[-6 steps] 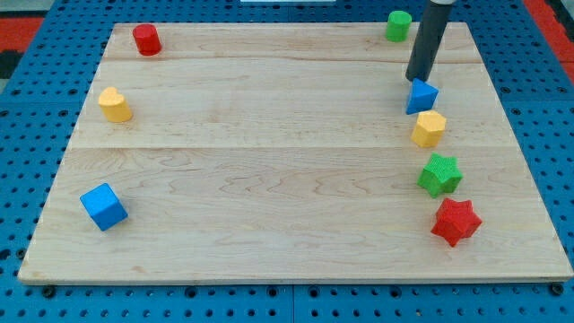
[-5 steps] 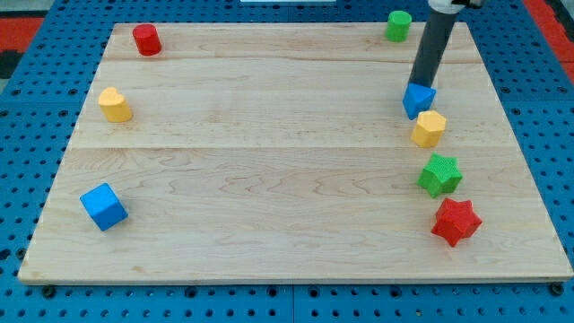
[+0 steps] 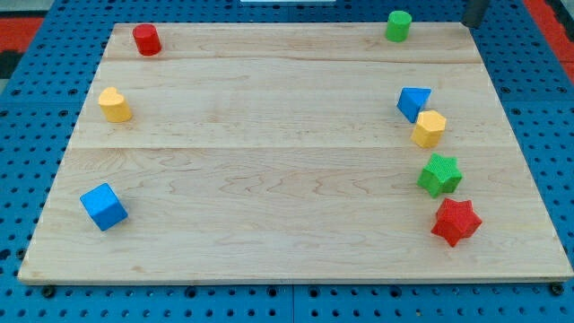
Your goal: Put the green circle at the top of the blue triangle
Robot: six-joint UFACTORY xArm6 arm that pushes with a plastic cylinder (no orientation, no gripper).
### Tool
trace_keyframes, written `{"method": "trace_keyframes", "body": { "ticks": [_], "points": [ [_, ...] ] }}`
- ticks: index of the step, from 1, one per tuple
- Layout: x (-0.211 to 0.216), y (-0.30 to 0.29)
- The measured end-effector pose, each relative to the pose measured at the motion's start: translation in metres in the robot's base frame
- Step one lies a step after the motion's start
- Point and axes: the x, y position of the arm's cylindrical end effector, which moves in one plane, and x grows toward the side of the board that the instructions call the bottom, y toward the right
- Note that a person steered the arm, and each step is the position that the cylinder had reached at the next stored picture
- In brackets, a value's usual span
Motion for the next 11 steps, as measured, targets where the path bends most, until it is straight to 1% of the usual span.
{"method": "trace_keyframes", "body": {
  "ticks": [1,2,3,4,5,6,7,8,9,10,11],
  "points": [
    [0.000,-0.012],
    [0.000,-0.061],
    [0.007,-0.123],
    [0.046,-0.184],
    [0.092,-0.221],
    [0.097,-0.286],
    [0.053,-0.319],
    [0.002,-0.307],
    [0.003,-0.289],
    [0.015,-0.234],
    [0.030,-0.210]
  ]
}}
